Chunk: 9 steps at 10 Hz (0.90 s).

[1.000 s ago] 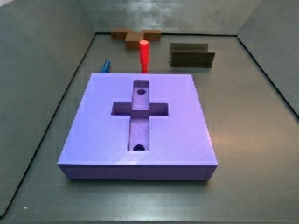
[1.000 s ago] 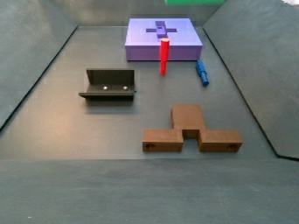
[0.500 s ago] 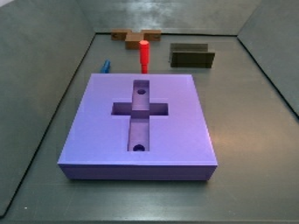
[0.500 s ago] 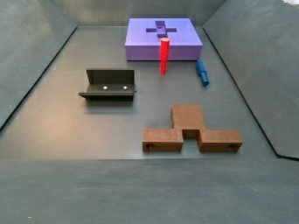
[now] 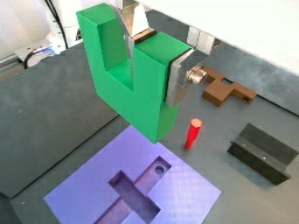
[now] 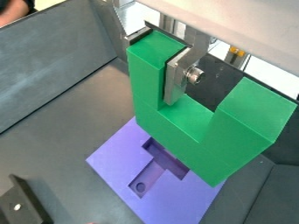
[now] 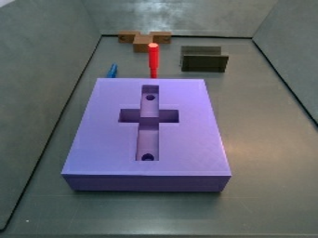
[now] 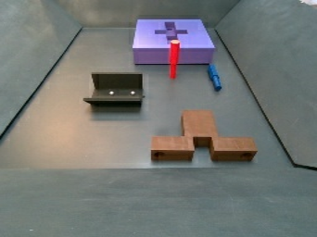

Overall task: Pick up the green object. Move up. Move to above the board. Insert the green object.
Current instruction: Insert the green object.

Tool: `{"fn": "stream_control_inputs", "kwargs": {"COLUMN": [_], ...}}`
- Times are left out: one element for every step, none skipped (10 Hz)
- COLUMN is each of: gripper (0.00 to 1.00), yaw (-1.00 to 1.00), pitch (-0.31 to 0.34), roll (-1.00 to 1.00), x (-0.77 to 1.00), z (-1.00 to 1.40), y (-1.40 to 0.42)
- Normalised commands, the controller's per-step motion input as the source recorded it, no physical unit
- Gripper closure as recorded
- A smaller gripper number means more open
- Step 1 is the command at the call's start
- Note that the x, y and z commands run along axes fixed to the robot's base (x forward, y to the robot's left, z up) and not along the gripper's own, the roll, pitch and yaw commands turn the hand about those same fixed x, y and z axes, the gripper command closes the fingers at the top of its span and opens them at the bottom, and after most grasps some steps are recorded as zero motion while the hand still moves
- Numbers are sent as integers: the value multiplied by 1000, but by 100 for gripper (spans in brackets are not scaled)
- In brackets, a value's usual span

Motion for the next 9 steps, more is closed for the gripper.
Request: {"fn": "stream_control_inputs", "kwargs": {"gripper": [100,100,100,100,100,100,100,100,100], "yaw": [0,0,-14,0,0,0,-71,-197,-206], "pitch": [0,0,0,0,41,26,9,0,0], "roll": [-3,-204,-111,0,33,57,64,71,164], "x": [0,0,0,69,146,111,117,63,94], "z": [-37,-277,-914,-1000,-1000,-1000,-934,-811,-611], "y": [0,0,0,0,0,-29,-186,-366,-511]}}
